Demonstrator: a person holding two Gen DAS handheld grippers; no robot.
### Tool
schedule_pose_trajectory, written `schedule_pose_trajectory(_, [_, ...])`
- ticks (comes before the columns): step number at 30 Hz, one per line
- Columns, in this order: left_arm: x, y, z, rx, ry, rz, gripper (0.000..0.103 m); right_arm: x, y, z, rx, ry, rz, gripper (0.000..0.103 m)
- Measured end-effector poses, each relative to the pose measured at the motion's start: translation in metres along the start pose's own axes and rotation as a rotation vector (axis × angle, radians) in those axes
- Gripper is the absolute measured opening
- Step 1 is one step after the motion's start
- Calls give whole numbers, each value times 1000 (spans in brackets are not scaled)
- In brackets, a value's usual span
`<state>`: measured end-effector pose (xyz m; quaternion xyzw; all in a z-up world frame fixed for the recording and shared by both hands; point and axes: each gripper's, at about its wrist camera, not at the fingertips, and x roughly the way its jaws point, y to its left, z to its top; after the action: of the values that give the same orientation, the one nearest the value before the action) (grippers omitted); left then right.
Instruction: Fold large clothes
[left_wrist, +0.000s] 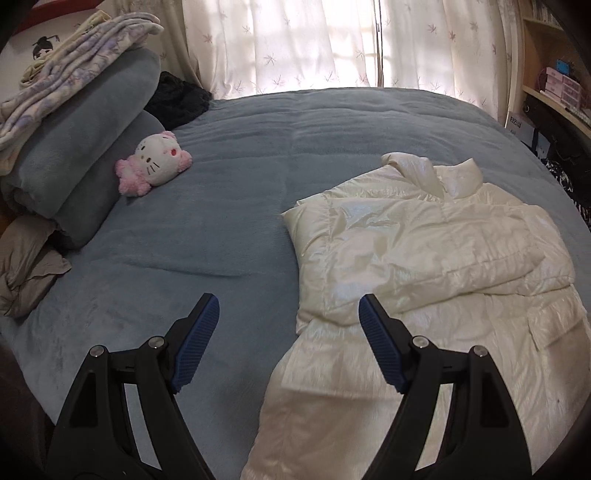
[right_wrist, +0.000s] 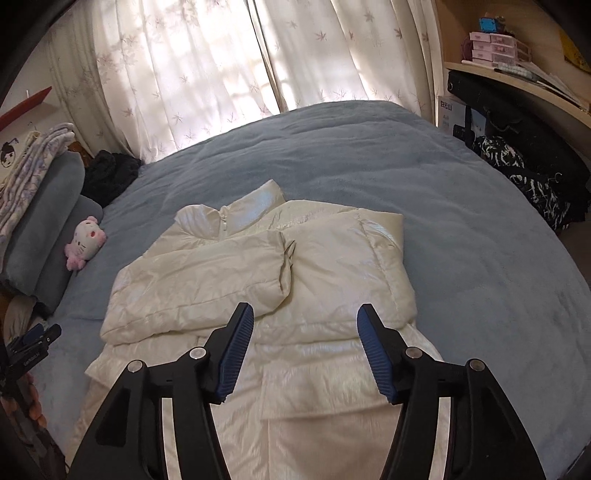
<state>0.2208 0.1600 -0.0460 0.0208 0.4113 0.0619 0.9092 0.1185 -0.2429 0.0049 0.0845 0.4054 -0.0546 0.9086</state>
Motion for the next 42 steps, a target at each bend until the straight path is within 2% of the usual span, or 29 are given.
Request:
schedule_pose_trajectory(6, [-51, 10, -22, 42, -35, -1, 76, -68, 3, -26, -30, -43, 23, 67])
schedule_pose_trajectory(11, [-79, 19, -40, 58, -38, -21, 76, -103, 5, -41, -42, -70, 37, 74])
schedule_pose_trajectory(19, [-94, 34, -73, 65, 7, -70, 76, -143, -19, -84, -29, -43, 54, 83])
schedule_pose_trajectory(22, [-91, 37, -86, 73, 34, -97, 76, -148, -32, -101, -31, -17, 39, 85])
schedule_pose_trajectory(27, [-75, 50, -117, 53, 127, -187, 76, -146, -61, -132, -2, 42, 16, 89])
schedule_pose_trajectory(34, [-34, 80, -167, -56, 290, -333, 76, -132, -125, -183, 127, 136, -29, 89])
schedule_pose_trajectory(42, [-8, 93, -205, -147, 340, -456, 76, -125, -179, -225, 266, 188, -25, 90])
